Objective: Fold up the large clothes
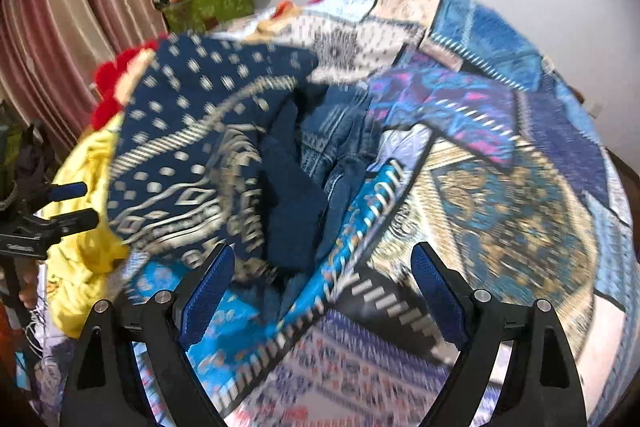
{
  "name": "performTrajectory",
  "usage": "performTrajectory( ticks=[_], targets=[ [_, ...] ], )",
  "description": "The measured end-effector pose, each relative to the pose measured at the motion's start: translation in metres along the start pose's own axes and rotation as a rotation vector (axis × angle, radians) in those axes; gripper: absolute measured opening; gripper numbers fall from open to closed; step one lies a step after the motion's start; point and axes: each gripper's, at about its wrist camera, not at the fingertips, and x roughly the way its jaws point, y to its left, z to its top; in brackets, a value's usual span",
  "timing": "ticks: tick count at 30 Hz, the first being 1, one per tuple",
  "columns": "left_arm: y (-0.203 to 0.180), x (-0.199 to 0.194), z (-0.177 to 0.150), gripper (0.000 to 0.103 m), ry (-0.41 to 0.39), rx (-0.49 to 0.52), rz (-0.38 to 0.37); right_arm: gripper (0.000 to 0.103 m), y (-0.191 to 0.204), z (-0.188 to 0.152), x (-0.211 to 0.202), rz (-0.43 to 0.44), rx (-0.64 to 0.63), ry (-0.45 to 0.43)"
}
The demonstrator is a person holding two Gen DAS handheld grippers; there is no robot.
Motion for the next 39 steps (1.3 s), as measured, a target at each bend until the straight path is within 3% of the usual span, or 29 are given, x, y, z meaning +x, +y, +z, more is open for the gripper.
performTrajectory(
  ticks=[5,12,17,22,29,39],
  targets=[
    [-0.031,-0.090,-0.001,0.101,-0.194,0.063,0.026,0.088,0.019,0.003,-0.096,0.021,0.009,-0.191],
    [-0.087,-0.231,-0.012,0.101,-0.512,0.136,0.024,0.088,0.074,-0.002,-0.239,0.036,-0.051,-0.518],
    [-0.120,-0.308,-0.041,0.101,-0.710,0.157,0.042,0.088,0.112,-0.028,-0.311,0.056,-0.082,-0.691],
    [-0.139,-0.351,-0.079,0.101,-0.850,0.153,0.080,0.088,0.135,-0.061,-0.348,0.062,-0.077,-0.777],
    [-0.136,-0.360,-0.107,0.101,-0.878,0.095,0.088,0.088,0.151,-0.092,-0.362,0.031,-0.049,-0.781],
    [-0.135,-0.350,-0.116,0.101,-0.847,0.072,0.087,0.094,0.150,-0.098,-0.352,-0.008,-0.011,-0.731]
  ],
)
